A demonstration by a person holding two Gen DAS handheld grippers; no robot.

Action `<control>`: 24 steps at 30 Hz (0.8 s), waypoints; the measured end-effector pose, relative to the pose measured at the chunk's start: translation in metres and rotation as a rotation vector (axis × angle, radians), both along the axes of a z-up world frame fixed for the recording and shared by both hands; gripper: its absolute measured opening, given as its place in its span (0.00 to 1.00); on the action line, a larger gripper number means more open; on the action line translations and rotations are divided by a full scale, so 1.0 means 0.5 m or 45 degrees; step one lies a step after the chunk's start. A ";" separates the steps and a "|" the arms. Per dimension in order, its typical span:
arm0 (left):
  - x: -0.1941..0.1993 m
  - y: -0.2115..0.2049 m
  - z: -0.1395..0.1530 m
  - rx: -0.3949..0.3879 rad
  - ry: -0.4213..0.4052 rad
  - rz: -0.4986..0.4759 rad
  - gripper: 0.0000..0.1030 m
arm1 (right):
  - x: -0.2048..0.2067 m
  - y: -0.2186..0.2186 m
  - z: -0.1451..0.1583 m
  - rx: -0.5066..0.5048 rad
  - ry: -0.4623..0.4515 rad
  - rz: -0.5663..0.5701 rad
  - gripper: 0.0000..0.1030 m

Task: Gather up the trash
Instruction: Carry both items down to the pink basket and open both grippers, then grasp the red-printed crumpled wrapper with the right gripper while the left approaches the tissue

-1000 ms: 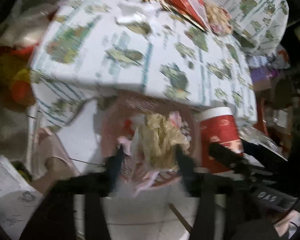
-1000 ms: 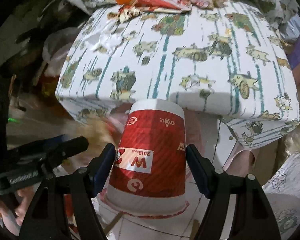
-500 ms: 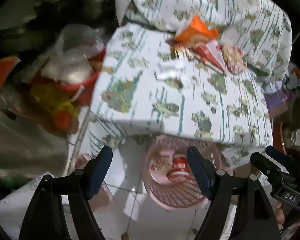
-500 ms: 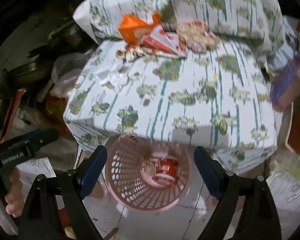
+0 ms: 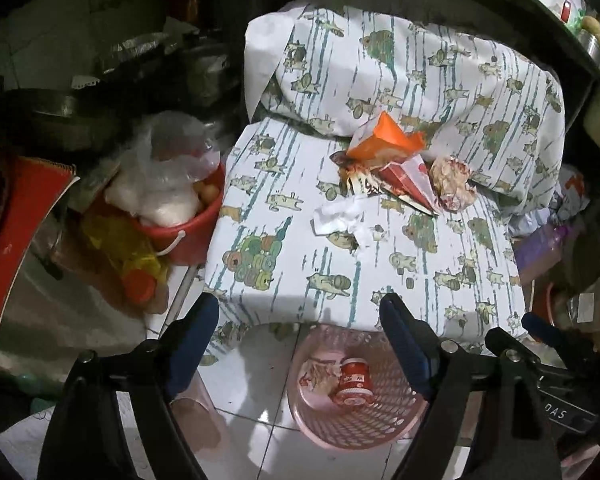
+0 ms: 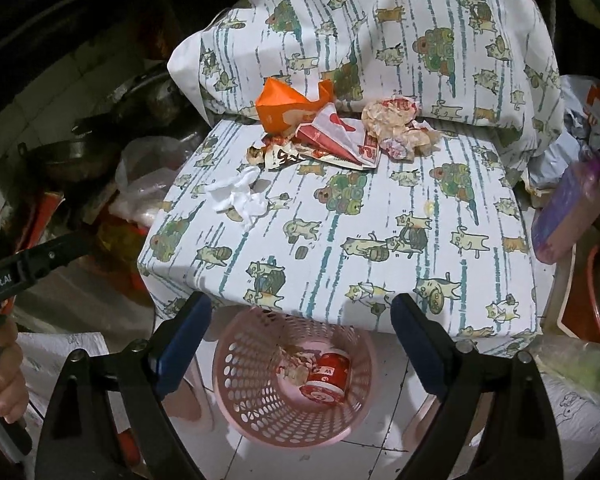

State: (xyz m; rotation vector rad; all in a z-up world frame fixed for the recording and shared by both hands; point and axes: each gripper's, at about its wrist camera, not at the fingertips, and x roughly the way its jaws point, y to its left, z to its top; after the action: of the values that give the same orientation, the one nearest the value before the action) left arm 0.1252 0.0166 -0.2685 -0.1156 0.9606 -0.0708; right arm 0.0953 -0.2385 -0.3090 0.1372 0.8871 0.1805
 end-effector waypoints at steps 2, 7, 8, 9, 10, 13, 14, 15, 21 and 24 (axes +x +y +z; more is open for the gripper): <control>-0.002 -0.004 0.002 0.017 -0.009 -0.002 0.82 | 0.002 -0.001 0.002 0.001 -0.003 -0.007 0.88; -0.002 -0.013 0.005 0.011 -0.012 -0.014 0.82 | 0.005 -0.005 0.004 0.013 0.000 -0.020 0.88; -0.003 -0.014 0.005 0.013 -0.014 -0.014 0.82 | 0.005 -0.006 0.005 0.013 0.000 -0.020 0.88; -0.002 -0.017 0.005 0.017 -0.015 -0.016 0.82 | 0.005 -0.006 0.005 0.010 0.000 -0.021 0.88; -0.002 -0.017 0.005 0.016 -0.013 -0.015 0.82 | 0.006 -0.006 0.005 0.005 -0.001 -0.024 0.88; 0.002 -0.021 0.005 0.012 -0.008 -0.009 0.82 | 0.007 -0.009 0.007 0.001 -0.004 -0.031 0.88; 0.004 -0.023 0.006 0.011 -0.009 -0.009 0.82 | 0.008 -0.010 0.009 0.004 -0.005 -0.033 0.88; 0.006 -0.024 0.006 0.014 -0.010 -0.007 0.82 | 0.008 -0.011 0.010 0.008 -0.006 -0.036 0.88; 0.031 -0.043 0.008 0.038 -0.023 -0.001 0.82 | 0.016 -0.019 0.021 0.018 -0.009 -0.057 0.88; 0.040 -0.049 0.015 0.023 -0.040 -0.003 0.82 | 0.014 -0.023 0.024 0.023 -0.013 -0.073 0.88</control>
State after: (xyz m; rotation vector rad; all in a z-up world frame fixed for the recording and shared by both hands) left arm 0.1451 -0.0078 -0.2608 -0.0963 0.9302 -0.0658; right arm 0.1021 -0.2502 -0.2968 0.1782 0.8705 0.1360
